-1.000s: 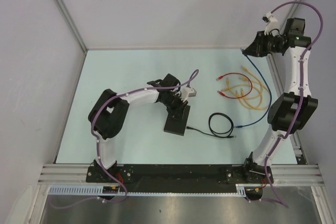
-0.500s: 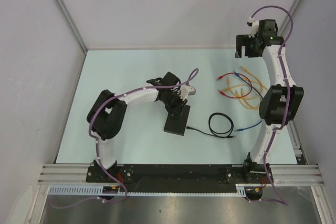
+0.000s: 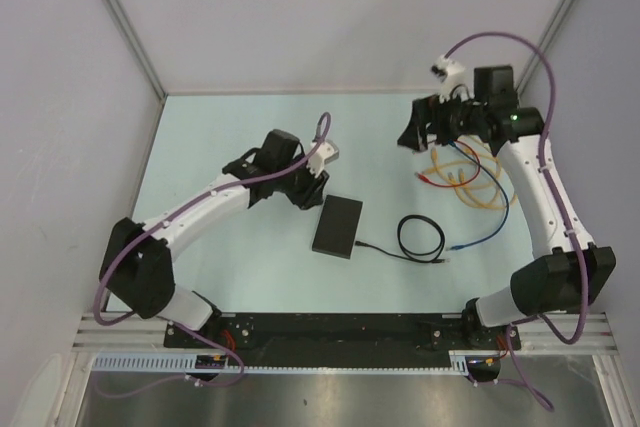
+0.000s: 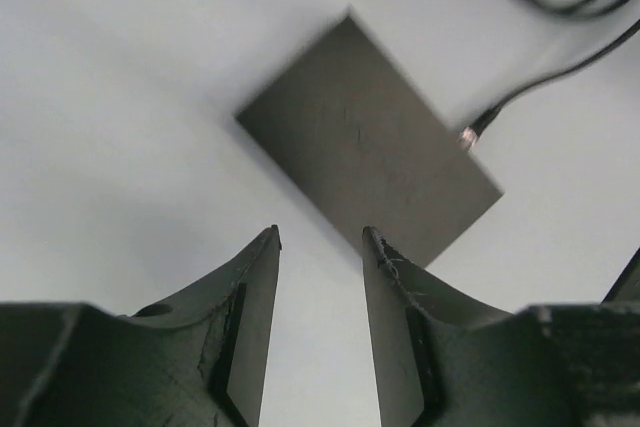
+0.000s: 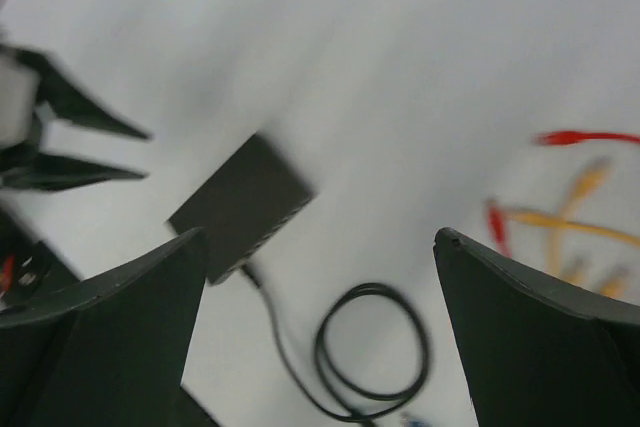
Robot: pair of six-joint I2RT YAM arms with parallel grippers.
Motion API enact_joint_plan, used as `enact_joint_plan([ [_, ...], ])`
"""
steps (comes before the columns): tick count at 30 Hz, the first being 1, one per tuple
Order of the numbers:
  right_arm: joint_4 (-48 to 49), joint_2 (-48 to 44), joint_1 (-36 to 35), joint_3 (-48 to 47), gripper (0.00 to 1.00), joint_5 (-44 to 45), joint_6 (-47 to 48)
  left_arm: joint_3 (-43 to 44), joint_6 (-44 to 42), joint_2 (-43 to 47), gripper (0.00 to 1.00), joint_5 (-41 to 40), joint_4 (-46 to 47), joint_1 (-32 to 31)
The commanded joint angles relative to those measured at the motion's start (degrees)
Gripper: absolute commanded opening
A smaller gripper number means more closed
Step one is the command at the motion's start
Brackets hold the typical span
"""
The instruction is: Pull the plug from the switch port
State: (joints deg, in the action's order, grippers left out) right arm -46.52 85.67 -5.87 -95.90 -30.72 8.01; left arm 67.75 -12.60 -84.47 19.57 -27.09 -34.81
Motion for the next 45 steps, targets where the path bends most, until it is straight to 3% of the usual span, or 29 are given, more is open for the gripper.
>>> enact_joint_plan([
  [1, 0.3, -6.5, -2.0, 11.6, 1.00, -8.0, -2.8, -9.7, 5.5, -1.2, 0.45, -2.4, 3.6, 0.8],
  [7, 0.9, -10.3, 3.9, 21.0, 1.00, -9.9, -7.7, -14.1, 9.3, -1.0, 0.39, -7.8, 4.4, 2.5],
  [17, 1.7, -11.0, 13.4, 26.4, 0.99, -11.7, -12.3, -16.3, 3.0, -6.5, 0.19, 4.3, 3.4, 2.6],
  [25, 2.2, -9.7, 14.0, 27.8, 0.98, -11.7, -12.5, -13.2, -0.2, -12.8, 0.18, 17.0, 2.4, -2.2],
  [32, -2.4, -7.3, 8.1, 27.9, 0.98, -8.3, -2.9, -0.8, -3.5, -18.7, 0.19, 16.4, -3.5, -3.6],
  [40, -1.1, -0.1, -1.2, 26.2, 0.93, -15.2, 11.5, 0.1, -6.4, -11.9, 0.27, 15.4, -8.7, 2.1],
  [43, -2.4, 4.2, -2.1, 24.5, 0.89, -19.2, 17.1, 1.9, -3.1, -9.7, 0.29, 16.0, -7.5, 2.6],
  [45, -3.8, 7.2, -2.8, 24.1, 0.87, -19.1, 22.2, 5.7, 7.3, -12.5, 0.26, 15.2, -6.9, 2.9],
])
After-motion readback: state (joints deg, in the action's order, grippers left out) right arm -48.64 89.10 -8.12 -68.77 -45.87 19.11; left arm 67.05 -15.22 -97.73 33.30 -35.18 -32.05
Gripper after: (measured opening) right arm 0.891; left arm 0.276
